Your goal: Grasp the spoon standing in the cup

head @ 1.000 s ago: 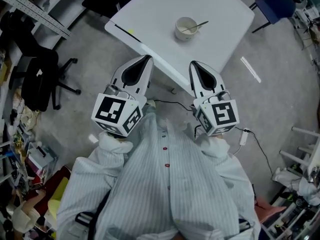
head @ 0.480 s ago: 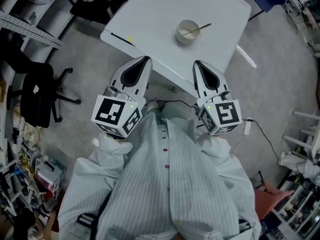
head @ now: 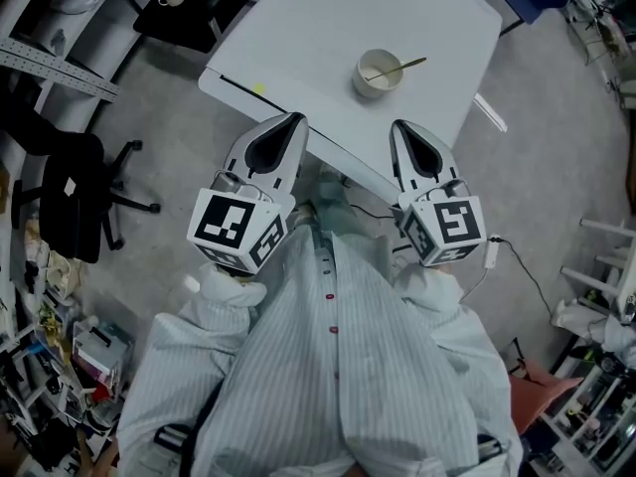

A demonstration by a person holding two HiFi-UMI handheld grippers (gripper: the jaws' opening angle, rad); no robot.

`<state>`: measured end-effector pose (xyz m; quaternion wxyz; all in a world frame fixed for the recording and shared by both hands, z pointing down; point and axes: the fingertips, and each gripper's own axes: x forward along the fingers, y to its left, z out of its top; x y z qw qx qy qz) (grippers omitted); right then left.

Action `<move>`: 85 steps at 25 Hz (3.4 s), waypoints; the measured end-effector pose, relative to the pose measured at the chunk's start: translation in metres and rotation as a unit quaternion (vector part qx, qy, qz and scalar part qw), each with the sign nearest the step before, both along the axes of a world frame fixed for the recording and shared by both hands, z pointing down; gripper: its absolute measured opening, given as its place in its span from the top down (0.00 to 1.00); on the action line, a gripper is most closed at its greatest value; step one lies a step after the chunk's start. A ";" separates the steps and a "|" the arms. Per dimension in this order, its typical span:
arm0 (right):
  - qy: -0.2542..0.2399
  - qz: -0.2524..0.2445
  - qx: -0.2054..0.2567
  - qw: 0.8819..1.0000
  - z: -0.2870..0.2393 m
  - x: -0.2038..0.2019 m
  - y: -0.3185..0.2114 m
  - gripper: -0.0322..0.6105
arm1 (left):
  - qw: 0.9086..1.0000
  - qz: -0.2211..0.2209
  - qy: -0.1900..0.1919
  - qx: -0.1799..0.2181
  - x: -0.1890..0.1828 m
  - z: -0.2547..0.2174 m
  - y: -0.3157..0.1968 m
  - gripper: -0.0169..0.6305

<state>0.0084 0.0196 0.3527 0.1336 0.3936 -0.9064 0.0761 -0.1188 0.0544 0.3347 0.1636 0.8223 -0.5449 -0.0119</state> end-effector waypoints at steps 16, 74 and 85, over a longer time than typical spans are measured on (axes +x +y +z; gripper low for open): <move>-0.010 0.017 -0.022 1.000 0.006 0.010 -0.117 0.94 | 1.000 0.023 -0.012 -0.012 0.016 -0.003 -0.125 0.95; -0.017 0.157 -0.092 0.983 0.042 0.066 -0.187 0.93 | 0.977 0.204 -0.025 -0.052 0.090 0.039 -0.231 0.95; -0.042 0.150 -0.150 0.976 0.075 0.064 -0.180 0.79 | 0.975 0.207 -0.033 -0.066 0.088 0.055 -0.226 0.95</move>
